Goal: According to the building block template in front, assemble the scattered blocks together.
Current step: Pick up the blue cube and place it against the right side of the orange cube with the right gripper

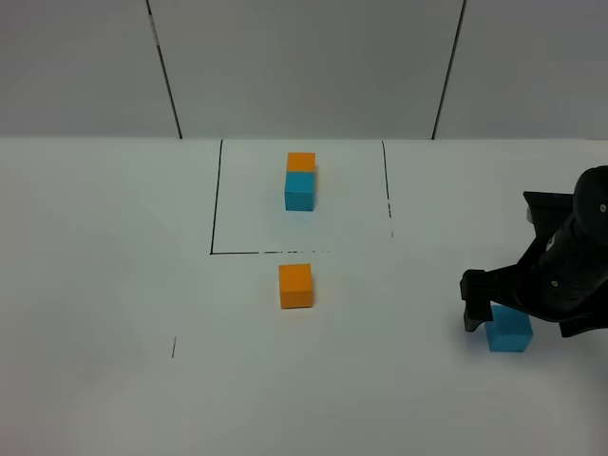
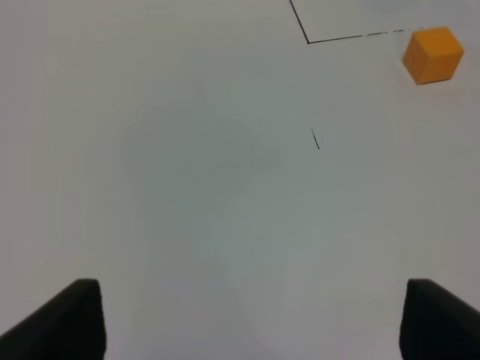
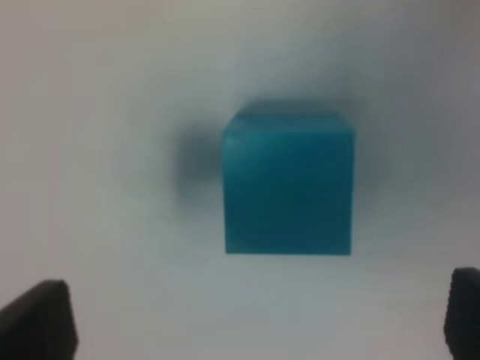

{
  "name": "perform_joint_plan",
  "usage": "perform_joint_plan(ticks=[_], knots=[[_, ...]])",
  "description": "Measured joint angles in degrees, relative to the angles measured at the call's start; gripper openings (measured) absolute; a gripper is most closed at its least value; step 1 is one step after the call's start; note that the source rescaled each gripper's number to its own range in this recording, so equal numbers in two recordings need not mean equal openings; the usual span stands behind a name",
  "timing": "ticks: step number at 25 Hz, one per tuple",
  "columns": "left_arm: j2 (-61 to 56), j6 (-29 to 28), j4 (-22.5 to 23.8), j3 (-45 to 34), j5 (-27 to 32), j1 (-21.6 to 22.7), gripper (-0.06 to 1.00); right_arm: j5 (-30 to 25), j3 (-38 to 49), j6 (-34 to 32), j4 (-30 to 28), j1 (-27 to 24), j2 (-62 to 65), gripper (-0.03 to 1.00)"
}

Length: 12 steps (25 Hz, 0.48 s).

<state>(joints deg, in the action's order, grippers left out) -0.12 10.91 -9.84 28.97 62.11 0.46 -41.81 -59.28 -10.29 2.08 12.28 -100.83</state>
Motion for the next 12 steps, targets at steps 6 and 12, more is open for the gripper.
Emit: perform_joint_plan(ticks=[6, 12], knots=[[0.00, 0.00, 0.00, 0.00, 0.00, 0.00, 0.68, 1.58, 0.00, -0.04, -0.02, 0.00, -3.22, 0.96], [0.00, 0.00, 0.00, 0.00, 0.00, 0.00, 0.68, 3.66, 0.00, -0.04, -0.02, 0.00, -5.03, 0.95]])
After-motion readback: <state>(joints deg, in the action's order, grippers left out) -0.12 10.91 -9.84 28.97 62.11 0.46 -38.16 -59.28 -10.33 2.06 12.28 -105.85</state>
